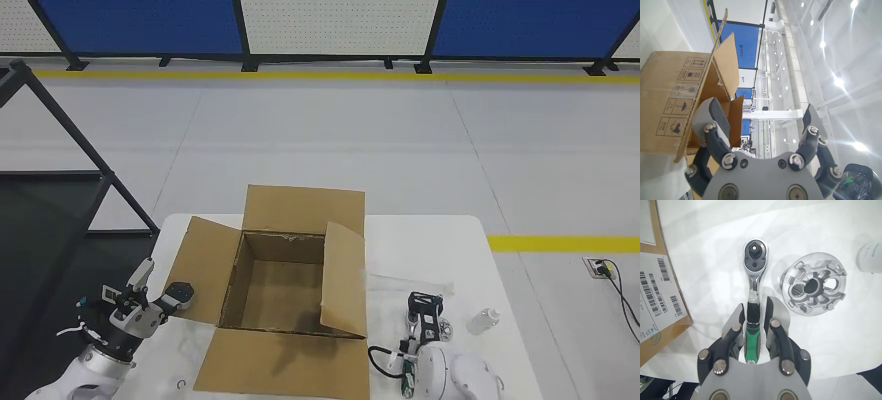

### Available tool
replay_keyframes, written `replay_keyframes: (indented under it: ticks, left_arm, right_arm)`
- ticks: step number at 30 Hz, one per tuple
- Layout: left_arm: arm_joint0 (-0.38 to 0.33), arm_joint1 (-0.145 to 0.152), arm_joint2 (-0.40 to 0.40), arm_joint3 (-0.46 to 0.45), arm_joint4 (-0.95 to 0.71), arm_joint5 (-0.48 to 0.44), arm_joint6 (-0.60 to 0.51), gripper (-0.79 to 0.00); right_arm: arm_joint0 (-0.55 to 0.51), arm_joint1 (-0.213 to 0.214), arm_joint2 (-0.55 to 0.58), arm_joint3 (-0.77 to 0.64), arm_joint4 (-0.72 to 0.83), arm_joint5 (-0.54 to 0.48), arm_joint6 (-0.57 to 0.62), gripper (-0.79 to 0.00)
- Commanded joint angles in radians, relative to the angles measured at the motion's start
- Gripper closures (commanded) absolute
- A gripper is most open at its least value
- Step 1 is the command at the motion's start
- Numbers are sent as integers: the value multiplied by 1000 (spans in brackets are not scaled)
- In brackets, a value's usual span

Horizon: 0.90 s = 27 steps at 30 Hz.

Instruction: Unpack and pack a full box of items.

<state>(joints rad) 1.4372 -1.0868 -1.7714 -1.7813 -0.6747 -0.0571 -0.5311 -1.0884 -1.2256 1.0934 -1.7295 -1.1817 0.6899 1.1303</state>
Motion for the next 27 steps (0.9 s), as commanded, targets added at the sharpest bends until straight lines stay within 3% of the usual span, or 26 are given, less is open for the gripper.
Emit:
replay_keyframes:
  ticks: [1,3,13,15,17,20,21,24,27]
  left_arm:
    - [0,0,0,0,0,0,0,-785]
    - [0,0,0,0,0,0,0,-785]
    - [0,0,0,0,0,0,0,-785]
    - [0,0,0,0,0,0,0,-785]
    - [0,0,0,0,0,0,0,-785]
    - [0,0,0,0,0,0,0,-785]
    - [0,0,0,0,0,0,0,-785]
    - [0,0,0,0,0,0,0,-785]
    - [0,0,0,0,0,0,0,-785]
  right_arm:
    - [-6,-9,12,-1,-22,-15,15,-188]
    - [-13,-21,26,-2,-51,-33,33,-154]
    - [-36,-100,99,-1,-203,-146,147,-175]
    - [-39,-119,113,-1,-239,-173,173,-145]
    - [-44,-140,129,-4,-272,-197,197,-25]
    - [-54,-171,156,-14,-320,-231,232,0]
    - [-58,-181,165,-21,-329,-244,245,-12]
    - [-69,-213,189,-35,-372,-271,271,-222]
    - [-76,-245,209,-44,-404,-288,288,-268]
